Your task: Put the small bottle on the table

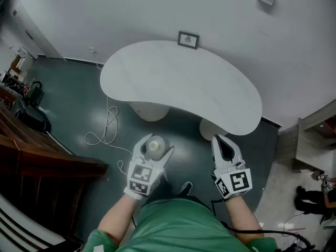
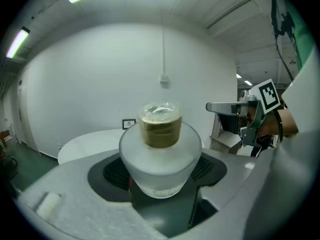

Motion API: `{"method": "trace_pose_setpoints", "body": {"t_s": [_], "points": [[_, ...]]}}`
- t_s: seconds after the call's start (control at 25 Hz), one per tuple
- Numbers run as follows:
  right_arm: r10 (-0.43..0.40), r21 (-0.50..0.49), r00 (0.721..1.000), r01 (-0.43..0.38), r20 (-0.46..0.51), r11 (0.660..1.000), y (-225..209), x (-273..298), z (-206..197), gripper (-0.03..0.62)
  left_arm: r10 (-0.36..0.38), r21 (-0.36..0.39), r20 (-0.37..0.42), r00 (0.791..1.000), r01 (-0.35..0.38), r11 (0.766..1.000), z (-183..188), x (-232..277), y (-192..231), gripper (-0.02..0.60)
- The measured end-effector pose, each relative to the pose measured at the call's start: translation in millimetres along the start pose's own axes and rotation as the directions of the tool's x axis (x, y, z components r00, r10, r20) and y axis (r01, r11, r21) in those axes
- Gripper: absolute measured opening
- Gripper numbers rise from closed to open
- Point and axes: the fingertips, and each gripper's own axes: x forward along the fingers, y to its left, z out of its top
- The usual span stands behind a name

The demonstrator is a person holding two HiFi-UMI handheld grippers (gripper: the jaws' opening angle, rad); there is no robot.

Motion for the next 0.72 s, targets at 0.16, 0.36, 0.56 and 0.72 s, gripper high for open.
{"method": "trace_pose_setpoints", "body": {"t_s": [0.16,0.36,0.56,0.72], "points": [[-0.007,0.018,1.0,0.007,-0.004,1.0,14.0,15.7,-1.7,0.003,-0.001,-0.005,-0.008,1.0,0.001,1.0,-8.0,-4.6,24.5,0.345],[-0.045,0.006,0.999,0.045,-0.011,0.999,26.1,43.0,6.6,0.002,-0.002,-0.007,-0.015,1.0,0.002,1.0,-17.3,-7.3,67.6,0.345],[-0.101,-0.018,0.995,0.1,-0.02,0.995,28.6,72.7,15.4,0.003,-0.014,-0.002,-0.002,1.0,0.014,1.0,-21.3,1.6,110.2,0.345],[-0.142,-0.034,0.989,0.141,-0.032,0.989,33.4,92.3,16.1,0.002,-0.048,0.019,0.001,0.999,0.048,0.999,-28.6,14.0,134.5,0.345]]}}
